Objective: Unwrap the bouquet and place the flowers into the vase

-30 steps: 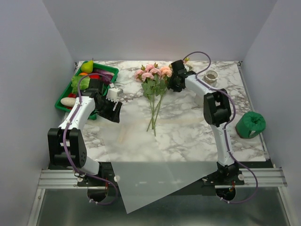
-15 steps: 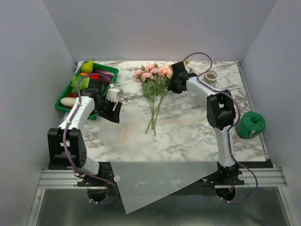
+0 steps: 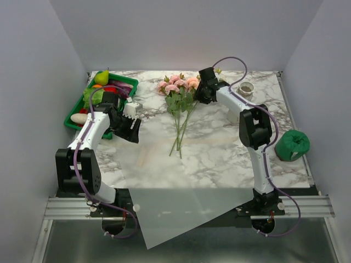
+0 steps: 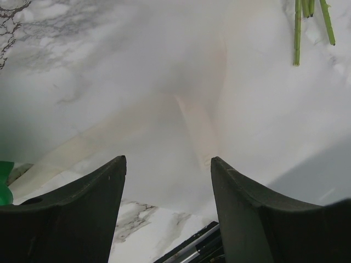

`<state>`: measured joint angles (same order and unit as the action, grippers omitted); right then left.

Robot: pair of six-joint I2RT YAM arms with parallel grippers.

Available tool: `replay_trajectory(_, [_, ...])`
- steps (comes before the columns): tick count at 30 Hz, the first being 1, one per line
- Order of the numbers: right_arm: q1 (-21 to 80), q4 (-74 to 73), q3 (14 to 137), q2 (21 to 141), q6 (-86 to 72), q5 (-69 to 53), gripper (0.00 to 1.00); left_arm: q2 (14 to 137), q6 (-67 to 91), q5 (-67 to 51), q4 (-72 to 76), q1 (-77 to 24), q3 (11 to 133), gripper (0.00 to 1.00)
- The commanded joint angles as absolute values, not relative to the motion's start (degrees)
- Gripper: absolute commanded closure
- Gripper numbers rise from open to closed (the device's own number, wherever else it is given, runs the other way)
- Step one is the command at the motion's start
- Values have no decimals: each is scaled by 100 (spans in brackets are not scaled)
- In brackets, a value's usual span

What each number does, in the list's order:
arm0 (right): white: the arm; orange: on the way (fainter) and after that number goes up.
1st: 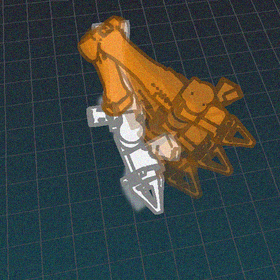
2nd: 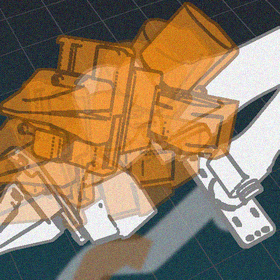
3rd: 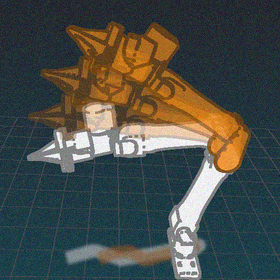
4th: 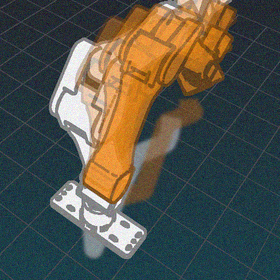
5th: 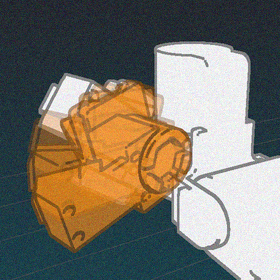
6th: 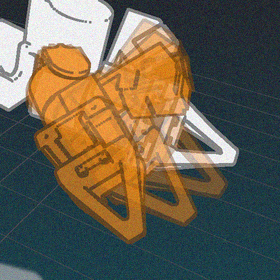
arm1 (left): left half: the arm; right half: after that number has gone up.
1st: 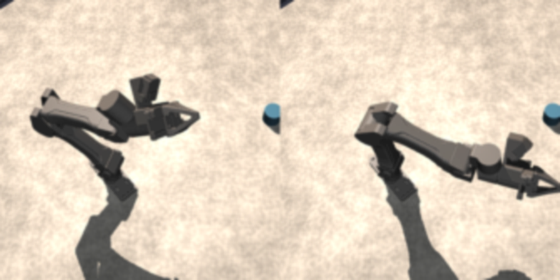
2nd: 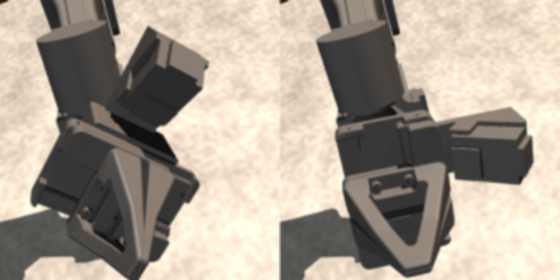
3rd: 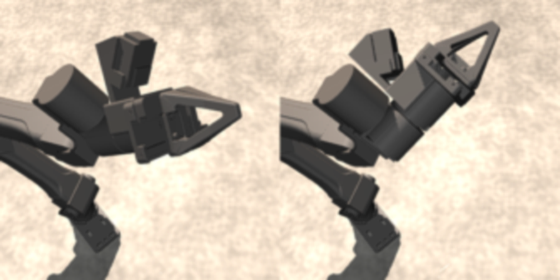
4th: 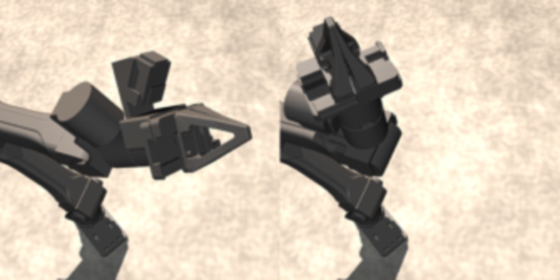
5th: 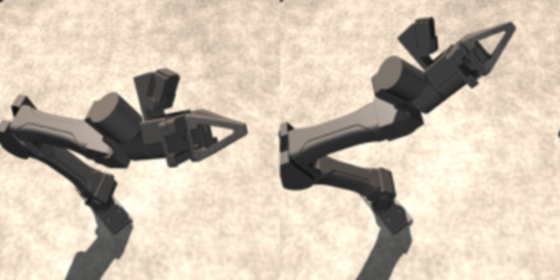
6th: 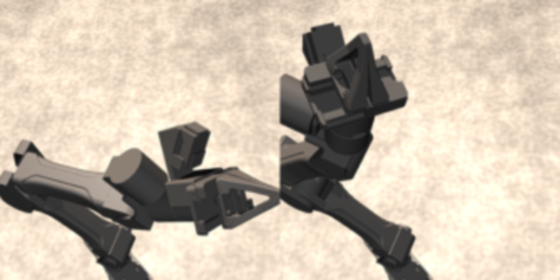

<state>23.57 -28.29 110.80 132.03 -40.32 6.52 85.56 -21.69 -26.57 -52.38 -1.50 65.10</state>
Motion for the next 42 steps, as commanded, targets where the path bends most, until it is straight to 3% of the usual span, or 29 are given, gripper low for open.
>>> replay_trajectory(1, [2382, -3198, 11478, 13587, -4140, 563, 55, 8596, -2294, -2839, -5282, -79, 6539, 29])
replay_trajectory(22, [2452, -3893, 11698, 13878, -3999, 747, 57, 8490, -2347, -2979, -5291, 114, 6513, 29])
replay_trajectory(33, [2531, -3964, 11883, 14027, -3929, 774, 72, 8482, -2312, -3059, -5309, 114, 6548, 29])
replay_trajectory(36, [2523, -3903, 11848, 14010, -3929, 774, 82, 8455, -2303, -3059, -5326, 114, 6548, 29])
replay_trajectory(37, [2531, -3885, 11848, 13992, -3929, 756, 91, 8446, -2303, -3067, -5335, 114, 6557, 29])
replay_trajectory(39, [2531, -3824, 11725, 13914, -3929, 729, 99, 8411, -2303, -3059, -5370, 114, 6574, 29])
replay_trajectory(42, [2549, -3343, 11078, 13396, -3876, 747, 100, 8367, -2320, -3041, -5388, 123, 6600, 29])
